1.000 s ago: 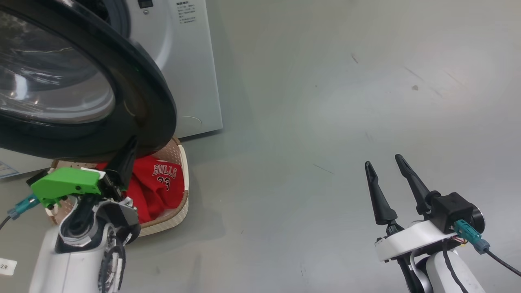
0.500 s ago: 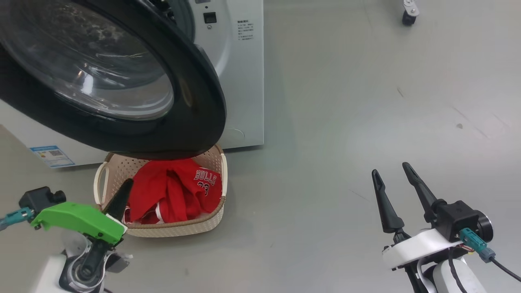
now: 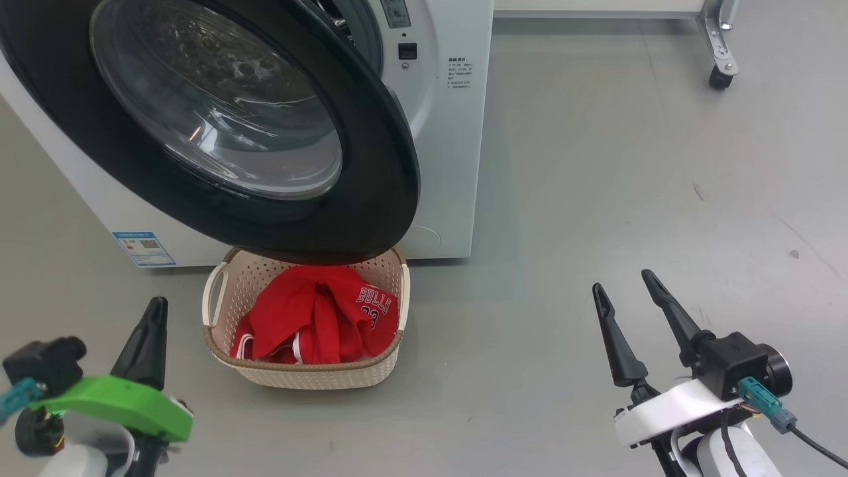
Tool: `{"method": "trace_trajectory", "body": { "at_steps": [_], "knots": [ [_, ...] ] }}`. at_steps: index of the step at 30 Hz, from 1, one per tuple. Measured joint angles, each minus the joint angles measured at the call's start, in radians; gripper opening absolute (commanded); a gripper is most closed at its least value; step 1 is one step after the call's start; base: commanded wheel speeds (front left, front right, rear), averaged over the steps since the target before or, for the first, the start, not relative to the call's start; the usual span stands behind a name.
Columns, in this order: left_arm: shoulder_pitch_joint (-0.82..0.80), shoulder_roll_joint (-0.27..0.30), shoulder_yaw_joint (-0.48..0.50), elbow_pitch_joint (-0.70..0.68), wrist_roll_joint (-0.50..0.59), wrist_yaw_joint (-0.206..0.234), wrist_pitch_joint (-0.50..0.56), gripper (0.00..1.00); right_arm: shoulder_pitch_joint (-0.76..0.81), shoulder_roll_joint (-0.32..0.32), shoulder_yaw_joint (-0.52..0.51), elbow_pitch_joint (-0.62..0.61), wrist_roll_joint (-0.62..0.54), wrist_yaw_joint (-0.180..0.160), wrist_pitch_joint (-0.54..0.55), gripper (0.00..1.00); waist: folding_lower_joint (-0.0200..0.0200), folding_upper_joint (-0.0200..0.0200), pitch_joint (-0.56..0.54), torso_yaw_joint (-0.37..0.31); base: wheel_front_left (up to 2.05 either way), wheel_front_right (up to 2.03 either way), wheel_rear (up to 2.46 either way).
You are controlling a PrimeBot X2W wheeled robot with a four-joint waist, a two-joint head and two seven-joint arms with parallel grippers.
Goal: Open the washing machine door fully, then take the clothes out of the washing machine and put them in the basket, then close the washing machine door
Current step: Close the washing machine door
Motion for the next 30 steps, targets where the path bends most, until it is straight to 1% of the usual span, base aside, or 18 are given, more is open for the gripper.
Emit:
{"method": "trace_trajectory", "body": {
  "at_steps": [3,6,12,13,14,15,16,17,20,24,30],
  "knots": [
    [0.027,0.018,-0.020,-0.002,0.081,0.007,-0.063,0.00,0.001,0.001,0.004,0.000,0.000,0.000,0.000,1.00,0.0000,0.0000,-0.004,0.004,0.00,0.00,0.00],
    [0.050,0.020,-0.028,-0.002,0.141,0.031,-0.125,0.00,0.003,0.001,0.005,0.000,0.000,0.000,0.000,1.00,0.0000,0.0000,-0.006,0.006,0.00,0.00,0.00],
    [0.098,0.014,-0.020,-0.008,0.205,0.080,-0.126,0.00,0.007,0.001,0.006,0.000,0.000,0.000,0.000,1.00,0.0000,0.0000,-0.011,0.007,0.00,0.00,0.00],
    [0.104,0.013,-0.018,-0.012,0.222,0.087,-0.126,0.24,0.007,0.001,0.006,0.000,0.000,0.000,0.000,1.00,0.0000,0.0000,-0.012,0.008,0.00,0.00,0.00],
    [0.108,0.013,-0.015,-0.016,0.244,0.094,-0.125,0.69,0.007,0.001,0.006,0.000,0.000,0.000,0.000,1.00,0.0000,0.0000,-0.012,0.008,0.00,0.00,0.00],
    [0.110,0.013,-0.011,-0.022,0.260,0.099,-0.125,1.00,0.007,0.002,0.006,0.000,0.000,0.001,0.000,1.00,0.0000,0.0000,-0.013,0.008,0.00,0.00,0.00],
    [0.113,0.010,-0.006,-0.028,0.265,0.105,-0.124,1.00,0.007,0.002,0.007,0.000,0.000,0.001,0.000,1.00,0.0000,0.0000,-0.013,0.008,0.00,0.00,0.00],
    [0.117,-0.005,0.011,-0.045,0.274,0.116,-0.119,1.00,0.008,0.003,0.008,0.000,0.000,0.001,0.000,1.00,0.0000,0.0000,-0.013,0.008,0.00,0.00,0.00],
    [0.119,-0.035,0.053,-0.100,0.306,0.124,-0.117,1.00,0.010,0.004,0.009,0.000,0.000,0.001,0.000,1.00,0.0000,0.0000,-0.011,0.010,0.00,0.00,0.00],
    [0.129,-0.062,0.073,-0.129,0.327,0.125,-0.117,1.00,0.012,0.005,0.009,0.001,0.000,0.001,0.000,1.00,0.0000,0.0000,-0.007,0.011,0.00,0.00,0.00],
    [0.150,-0.085,0.091,-0.149,0.360,0.125,-0.117,1.00,0.012,0.006,0.009,0.001,0.000,0.001,0.000,1.00,0.0000,0.0000,-0.002,0.012,0.00,0.00,0.00]
  ]
}}
